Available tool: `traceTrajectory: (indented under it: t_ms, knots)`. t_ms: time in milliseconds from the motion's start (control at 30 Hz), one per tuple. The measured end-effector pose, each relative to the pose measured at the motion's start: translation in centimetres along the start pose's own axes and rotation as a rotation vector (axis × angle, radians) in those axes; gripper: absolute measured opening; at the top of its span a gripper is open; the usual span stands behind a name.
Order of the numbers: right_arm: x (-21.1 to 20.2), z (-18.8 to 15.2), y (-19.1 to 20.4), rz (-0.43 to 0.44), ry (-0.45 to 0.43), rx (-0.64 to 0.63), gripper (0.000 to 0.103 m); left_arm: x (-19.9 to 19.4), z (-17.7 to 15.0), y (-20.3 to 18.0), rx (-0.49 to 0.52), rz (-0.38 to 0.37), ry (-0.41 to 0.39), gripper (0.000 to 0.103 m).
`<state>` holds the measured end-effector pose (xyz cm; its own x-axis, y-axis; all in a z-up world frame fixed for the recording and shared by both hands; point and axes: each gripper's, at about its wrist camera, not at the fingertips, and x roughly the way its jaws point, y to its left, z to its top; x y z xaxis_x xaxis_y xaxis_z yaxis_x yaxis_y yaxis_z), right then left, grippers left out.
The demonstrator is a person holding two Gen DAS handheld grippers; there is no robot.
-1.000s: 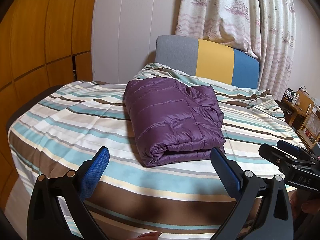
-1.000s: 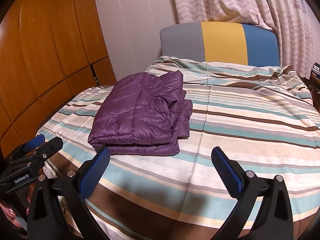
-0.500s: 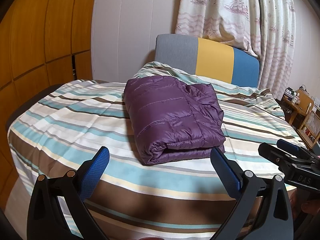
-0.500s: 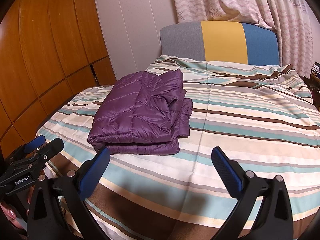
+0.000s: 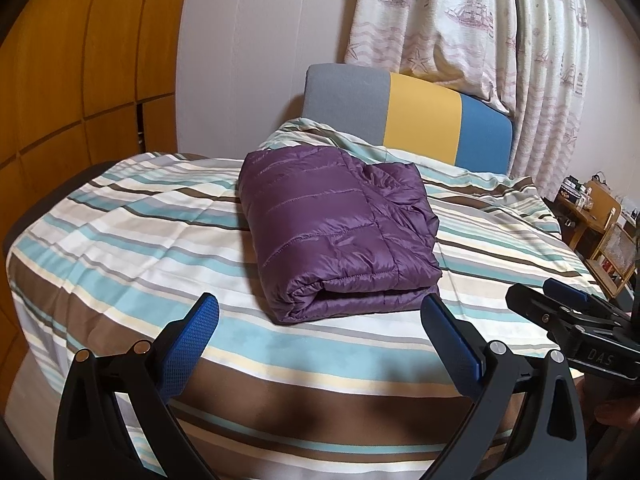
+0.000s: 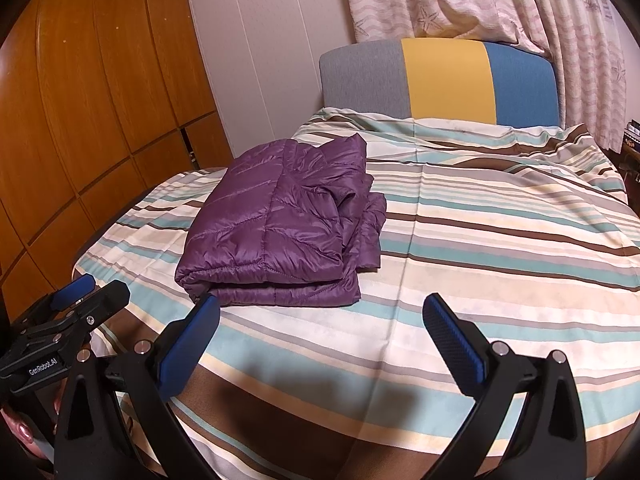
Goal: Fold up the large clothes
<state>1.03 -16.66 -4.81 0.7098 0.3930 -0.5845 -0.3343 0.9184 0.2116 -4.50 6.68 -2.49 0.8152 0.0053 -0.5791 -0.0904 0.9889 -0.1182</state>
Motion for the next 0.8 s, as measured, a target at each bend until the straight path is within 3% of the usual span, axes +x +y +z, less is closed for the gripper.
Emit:
traceTrajectory:
  t_ms: [800]
  knots:
    - [0.38,-0.23,-0.11,0.001,0.016,0.009,0.101,0.82,-0.19,0.87,-0.030,0.031,0.043,0.100]
